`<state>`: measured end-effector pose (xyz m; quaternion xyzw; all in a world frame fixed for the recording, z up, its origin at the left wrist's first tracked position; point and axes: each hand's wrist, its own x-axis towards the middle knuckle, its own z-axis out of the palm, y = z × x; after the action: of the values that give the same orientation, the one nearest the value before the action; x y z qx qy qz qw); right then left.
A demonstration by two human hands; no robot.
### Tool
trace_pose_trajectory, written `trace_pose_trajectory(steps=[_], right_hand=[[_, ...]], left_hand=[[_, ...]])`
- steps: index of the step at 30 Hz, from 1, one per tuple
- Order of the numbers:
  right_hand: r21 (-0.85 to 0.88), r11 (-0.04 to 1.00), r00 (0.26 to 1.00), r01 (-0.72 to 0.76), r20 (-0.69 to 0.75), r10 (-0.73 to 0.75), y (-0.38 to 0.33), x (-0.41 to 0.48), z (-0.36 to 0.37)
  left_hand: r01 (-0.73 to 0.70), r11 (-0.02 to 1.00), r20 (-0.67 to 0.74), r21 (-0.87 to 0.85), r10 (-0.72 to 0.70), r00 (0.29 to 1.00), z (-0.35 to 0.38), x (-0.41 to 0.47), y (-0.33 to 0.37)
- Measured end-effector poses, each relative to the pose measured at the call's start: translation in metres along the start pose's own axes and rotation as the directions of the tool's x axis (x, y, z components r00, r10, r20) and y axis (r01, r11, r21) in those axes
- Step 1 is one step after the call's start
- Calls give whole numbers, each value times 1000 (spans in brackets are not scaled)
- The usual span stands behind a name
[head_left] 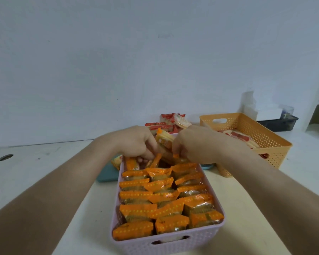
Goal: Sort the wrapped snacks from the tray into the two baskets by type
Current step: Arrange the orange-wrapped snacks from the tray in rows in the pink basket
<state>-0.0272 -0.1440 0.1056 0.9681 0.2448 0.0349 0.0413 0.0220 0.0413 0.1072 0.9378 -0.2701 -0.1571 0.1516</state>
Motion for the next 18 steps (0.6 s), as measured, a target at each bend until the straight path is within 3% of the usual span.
trace_pose_trajectory(steps=[2, 7, 12, 15, 18], right_hand=[[36, 999, 999, -6, 43, 5, 0, 0, -4], [316, 949, 999, 5, 31, -15, 2, 6, -12], [298, 954, 1000, -12, 30, 3, 5, 23, -12], [226, 974, 1000, -2, 28, -4, 6, 30, -8], [154, 988, 1000, 20, -1, -21, 6, 36, 1]], left_hand=[[1, 998, -32, -57, -3, 999, -5, -5, -2], [-20, 961, -62, -276, 3, 998, -13, -13, -6], [33, 954, 89, -297, -7, 996, -1, -17, 8], [-23, 998, 149, -63, 32, 988, 6, -18, 14], [-81, 972, 163, 219, 45, 986, 17, -14, 20]])
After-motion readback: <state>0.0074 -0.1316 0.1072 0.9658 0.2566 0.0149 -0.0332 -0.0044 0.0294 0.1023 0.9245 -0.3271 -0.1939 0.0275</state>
